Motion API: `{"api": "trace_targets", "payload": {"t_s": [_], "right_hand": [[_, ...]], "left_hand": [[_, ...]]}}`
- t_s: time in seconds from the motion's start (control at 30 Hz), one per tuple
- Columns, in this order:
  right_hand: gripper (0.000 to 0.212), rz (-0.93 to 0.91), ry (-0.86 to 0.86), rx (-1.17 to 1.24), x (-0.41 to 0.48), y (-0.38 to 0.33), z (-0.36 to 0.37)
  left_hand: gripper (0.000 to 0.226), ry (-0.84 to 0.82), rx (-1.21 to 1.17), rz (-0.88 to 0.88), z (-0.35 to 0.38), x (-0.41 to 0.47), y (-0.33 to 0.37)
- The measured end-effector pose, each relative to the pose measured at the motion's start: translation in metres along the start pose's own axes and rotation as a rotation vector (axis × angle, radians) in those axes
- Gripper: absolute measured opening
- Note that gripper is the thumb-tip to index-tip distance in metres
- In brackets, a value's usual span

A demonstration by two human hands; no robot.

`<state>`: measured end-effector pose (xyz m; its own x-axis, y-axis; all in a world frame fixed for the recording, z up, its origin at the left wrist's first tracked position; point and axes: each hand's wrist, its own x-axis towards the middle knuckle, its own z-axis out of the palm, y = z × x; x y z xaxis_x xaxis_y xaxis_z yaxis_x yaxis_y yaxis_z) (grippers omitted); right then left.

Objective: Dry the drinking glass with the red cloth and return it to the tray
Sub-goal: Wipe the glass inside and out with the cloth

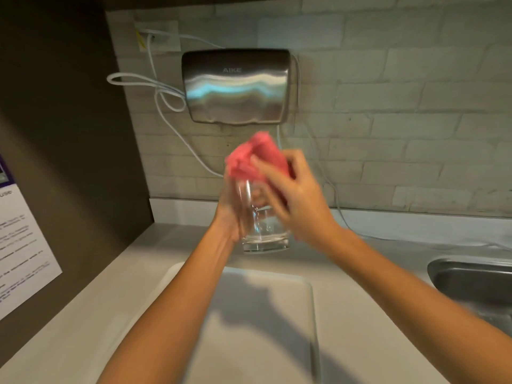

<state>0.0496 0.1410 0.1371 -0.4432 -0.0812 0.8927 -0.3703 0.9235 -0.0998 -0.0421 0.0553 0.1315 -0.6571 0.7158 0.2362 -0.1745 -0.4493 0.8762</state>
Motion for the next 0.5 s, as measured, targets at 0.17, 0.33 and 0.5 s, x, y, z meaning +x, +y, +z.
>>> {"api": "trace_targets", "payload": {"t_s": [0.17, 0.33, 0.5], "right_hand": [[0.034, -0.129, -0.171, -0.016, -0.044, 0.0, -0.003], [0.035, 0.035, 0.106, -0.134, 0.025, 0.015, -0.003], [0.033, -0.188, -0.18, -0.043, -0.056, -0.005, -0.001]], "left_hand": [[0.061, -0.012, 0.004, -0.048, -0.011, -0.001, 0.004], [0.063, 0.003, 0.056, -0.024, 0.004, 0.001, -0.001], [0.067, 0.06, -0.056, -0.033, -0.014, 0.003, 0.006]]}}
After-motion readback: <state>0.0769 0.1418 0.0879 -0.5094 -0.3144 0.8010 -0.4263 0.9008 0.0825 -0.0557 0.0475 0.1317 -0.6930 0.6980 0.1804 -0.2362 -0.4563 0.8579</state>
